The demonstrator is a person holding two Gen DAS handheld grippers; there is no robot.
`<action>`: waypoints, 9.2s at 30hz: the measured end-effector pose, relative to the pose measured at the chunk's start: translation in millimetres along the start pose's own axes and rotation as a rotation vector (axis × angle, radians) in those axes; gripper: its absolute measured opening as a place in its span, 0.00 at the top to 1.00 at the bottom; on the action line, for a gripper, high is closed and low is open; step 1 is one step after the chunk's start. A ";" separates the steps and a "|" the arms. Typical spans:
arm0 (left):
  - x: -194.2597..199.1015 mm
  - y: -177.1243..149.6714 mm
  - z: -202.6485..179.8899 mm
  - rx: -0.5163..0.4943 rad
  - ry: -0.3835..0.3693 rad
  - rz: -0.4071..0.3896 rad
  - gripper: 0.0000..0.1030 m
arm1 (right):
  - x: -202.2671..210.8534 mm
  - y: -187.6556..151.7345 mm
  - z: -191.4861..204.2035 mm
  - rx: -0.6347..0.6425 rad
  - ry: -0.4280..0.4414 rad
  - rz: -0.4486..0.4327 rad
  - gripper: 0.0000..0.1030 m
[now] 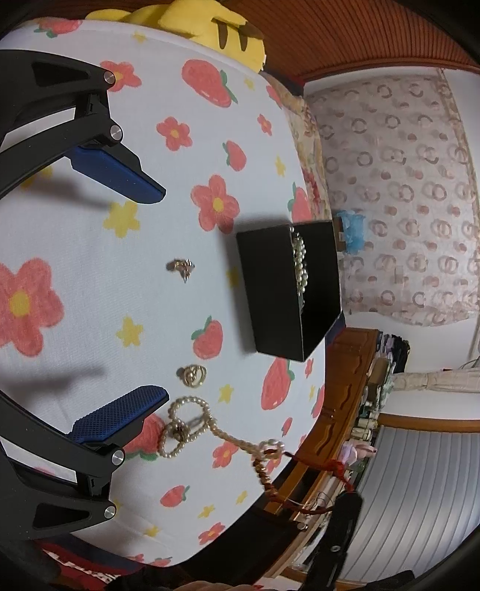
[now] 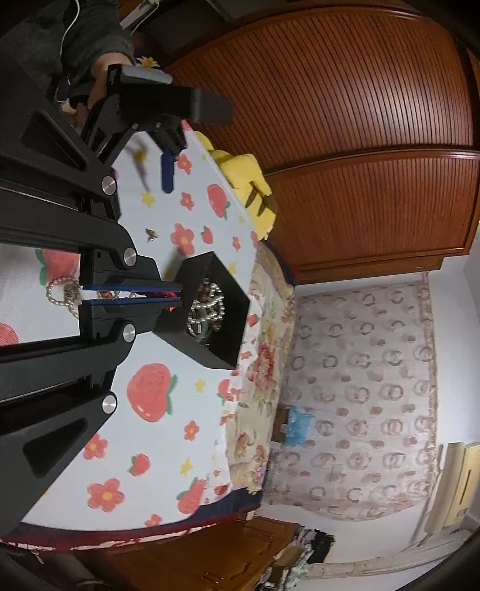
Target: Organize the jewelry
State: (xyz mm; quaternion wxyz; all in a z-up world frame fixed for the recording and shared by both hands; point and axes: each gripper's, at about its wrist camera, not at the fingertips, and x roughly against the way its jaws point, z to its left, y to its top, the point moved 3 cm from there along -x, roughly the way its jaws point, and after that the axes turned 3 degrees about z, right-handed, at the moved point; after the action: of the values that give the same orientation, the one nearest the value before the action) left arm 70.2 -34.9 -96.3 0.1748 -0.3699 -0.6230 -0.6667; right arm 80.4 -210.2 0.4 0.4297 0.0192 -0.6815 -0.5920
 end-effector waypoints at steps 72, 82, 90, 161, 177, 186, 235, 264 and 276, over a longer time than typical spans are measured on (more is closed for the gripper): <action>77.3 190.8 -24.2 -0.111 -0.133 -0.221 0.96 | -25.0 20.5 -42.6 -0.101 -0.053 -0.029 0.97; 89.1 225.6 -4.6 -0.102 -0.072 -0.260 0.96 | -41.9 46.2 -36.0 -0.075 -0.034 -0.024 0.97; 82.3 235.8 12.3 -0.075 -0.040 -0.253 0.96 | -64.5 64.3 -35.4 -0.072 -0.029 -0.013 0.97; -19.7 24.3 44.5 -0.006 0.020 0.058 0.20 | -130.5 -60.3 28.9 0.124 0.061 0.347 0.59; -31.1 17.0 26.9 -0.059 -0.045 0.115 0.56 | -138.2 -62.7 37.4 0.208 0.011 0.380 0.75; -41.0 18.7 21.8 -0.066 -0.042 0.131 0.68 | -133.8 -57.7 36.5 0.197 -0.001 0.356 0.75; -26.4 100.1 40.2 -0.007 -0.013 -0.028 0.91 | -178.0 56.9 -37.1 0.051 -0.087 0.155 0.58; -62.8 143.2 51.4 0.057 0.050 -0.042 0.45 | -132.6 31.2 -54.0 -0.061 -0.140 0.087 0.58; -47.7 116.6 67.2 0.084 0.170 -0.053 0.07 | -125.5 19.1 -50.2 -0.111 -0.220 0.065 0.15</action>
State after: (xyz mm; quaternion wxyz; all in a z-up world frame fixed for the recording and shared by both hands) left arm 201.3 -0.2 -51.8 0.2245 -0.2876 -0.6428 -0.6736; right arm 199.2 -177.0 -58.1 0.3719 -0.0917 -0.6909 -0.6131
